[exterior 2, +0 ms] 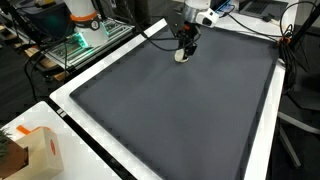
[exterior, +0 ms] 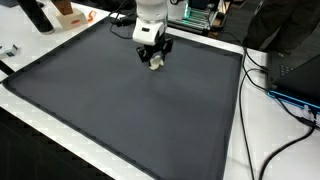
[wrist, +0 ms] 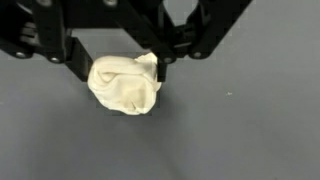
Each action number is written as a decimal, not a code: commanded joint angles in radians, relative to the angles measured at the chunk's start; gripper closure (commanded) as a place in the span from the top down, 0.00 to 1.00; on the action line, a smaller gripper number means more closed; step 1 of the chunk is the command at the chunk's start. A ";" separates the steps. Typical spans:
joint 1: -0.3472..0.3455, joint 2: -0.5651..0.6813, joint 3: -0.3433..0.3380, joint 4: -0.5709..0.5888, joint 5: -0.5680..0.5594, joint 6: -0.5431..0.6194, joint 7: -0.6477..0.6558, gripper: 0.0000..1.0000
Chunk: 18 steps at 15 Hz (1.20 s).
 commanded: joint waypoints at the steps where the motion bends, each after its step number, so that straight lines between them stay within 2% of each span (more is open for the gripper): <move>1: -0.012 0.010 0.007 -0.015 -0.035 0.019 -0.003 0.37; 6: -0.010 0.014 0.007 -0.007 -0.060 0.012 -0.001 0.02; 18: 0.000 0.008 0.001 -0.006 -0.101 0.003 0.022 0.03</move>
